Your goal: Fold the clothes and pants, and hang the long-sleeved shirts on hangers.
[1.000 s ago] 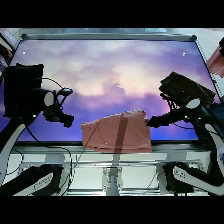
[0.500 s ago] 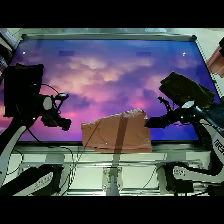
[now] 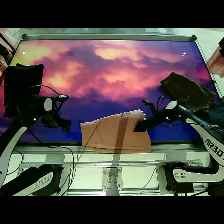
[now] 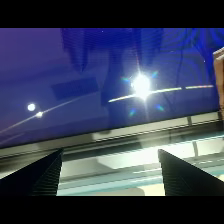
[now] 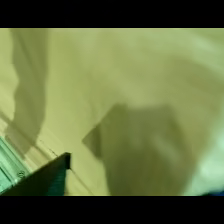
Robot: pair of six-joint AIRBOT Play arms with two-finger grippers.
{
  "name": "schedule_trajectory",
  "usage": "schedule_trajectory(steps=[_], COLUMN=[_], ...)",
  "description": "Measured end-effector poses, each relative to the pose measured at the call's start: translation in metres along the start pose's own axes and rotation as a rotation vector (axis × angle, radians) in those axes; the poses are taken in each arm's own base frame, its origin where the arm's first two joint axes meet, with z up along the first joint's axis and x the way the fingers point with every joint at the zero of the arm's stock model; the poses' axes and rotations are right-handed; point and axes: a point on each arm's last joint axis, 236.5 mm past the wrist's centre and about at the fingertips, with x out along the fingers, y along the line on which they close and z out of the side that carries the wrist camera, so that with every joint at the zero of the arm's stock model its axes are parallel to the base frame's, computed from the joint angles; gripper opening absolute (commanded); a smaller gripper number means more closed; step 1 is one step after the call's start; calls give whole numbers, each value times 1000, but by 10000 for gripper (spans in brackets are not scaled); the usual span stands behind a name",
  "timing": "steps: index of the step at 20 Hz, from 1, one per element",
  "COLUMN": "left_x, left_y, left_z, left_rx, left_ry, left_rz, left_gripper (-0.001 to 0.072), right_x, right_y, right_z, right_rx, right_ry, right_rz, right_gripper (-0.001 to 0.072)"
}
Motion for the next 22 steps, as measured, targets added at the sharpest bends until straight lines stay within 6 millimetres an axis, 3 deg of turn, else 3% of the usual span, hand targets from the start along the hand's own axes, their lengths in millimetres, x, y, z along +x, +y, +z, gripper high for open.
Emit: schedule_trajectory(steps=[1, 2, 5, 9, 12, 14, 16, 19, 22], left_x=[0, 0, 0, 0, 0, 0, 0, 0, 0], left_y=[0, 0, 0, 0, 0, 0, 0, 0, 0], left_z=[0, 0, 0, 0, 0, 0, 0, 0, 0], left_rx=[0, 0, 0, 0, 0, 0, 0, 0, 0], left_ry=[0, 0, 0, 1, 1, 1, 1, 1, 1], left_rz=[0, 0, 0, 0, 0, 0, 0, 0, 0], left_gripper=[691, 691, 691, 690, 690, 690, 689, 689, 689], right_x=[5, 9, 9, -27, -90, -151, -219, -308, -367], right_y=[-1, -1, 7, 18, 21, 15, -1, -43, -100], right_z=[-1, -2, 6, 68, 132, 171, 195, 194, 161], right_rx=[-14, -27, -40, -90, -155, -164, -122, 20, 218], right_ry=[14, 27, 33, -99, -253, -393, -534, -693, -778], right_rz=[-21, -38, -46, -106, -239, -347, -439, -530, -584], right_gripper=[75, 8, 8, 7, 6, 6, 7, 7, 7])
